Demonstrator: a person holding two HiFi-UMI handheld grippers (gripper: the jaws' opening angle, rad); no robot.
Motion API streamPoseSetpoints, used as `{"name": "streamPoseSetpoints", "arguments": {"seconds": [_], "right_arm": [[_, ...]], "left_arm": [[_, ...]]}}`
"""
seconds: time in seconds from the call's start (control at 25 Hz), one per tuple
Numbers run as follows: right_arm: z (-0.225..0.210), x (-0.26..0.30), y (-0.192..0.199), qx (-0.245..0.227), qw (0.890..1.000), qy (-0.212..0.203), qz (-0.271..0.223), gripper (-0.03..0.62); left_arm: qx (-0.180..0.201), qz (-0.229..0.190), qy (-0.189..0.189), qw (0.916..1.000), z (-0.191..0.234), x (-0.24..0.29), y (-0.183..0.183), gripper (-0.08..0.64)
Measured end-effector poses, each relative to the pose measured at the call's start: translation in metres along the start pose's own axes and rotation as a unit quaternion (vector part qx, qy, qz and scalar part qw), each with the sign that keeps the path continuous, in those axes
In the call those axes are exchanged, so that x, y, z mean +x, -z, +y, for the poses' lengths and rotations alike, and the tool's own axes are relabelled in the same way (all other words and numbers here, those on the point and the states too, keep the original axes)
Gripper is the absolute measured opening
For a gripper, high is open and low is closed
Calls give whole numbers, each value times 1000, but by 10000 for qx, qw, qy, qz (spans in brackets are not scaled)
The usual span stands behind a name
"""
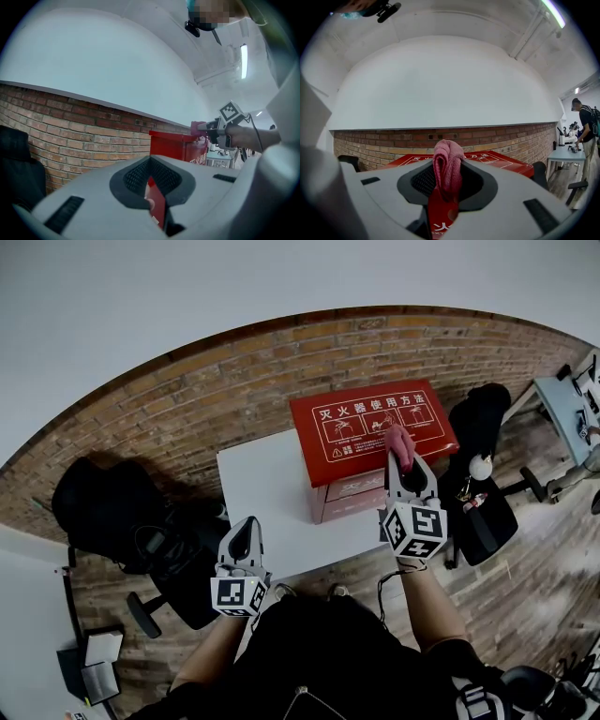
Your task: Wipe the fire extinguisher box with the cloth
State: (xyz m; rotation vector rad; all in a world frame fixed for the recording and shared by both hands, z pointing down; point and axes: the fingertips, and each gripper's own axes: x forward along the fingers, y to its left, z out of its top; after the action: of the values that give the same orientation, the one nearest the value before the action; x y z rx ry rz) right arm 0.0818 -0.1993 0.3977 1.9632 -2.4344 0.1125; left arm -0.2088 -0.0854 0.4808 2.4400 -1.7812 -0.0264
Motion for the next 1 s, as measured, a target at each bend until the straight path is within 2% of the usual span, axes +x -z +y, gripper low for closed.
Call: {"name": "streamPoseSetpoints", "arguments": {"seconds": [1.0], "right_arm": [[65,-2,3,114,9988,-464,54,118]], "left_arm": [[-101,13,0,9999,17,-9,3,21]]}}
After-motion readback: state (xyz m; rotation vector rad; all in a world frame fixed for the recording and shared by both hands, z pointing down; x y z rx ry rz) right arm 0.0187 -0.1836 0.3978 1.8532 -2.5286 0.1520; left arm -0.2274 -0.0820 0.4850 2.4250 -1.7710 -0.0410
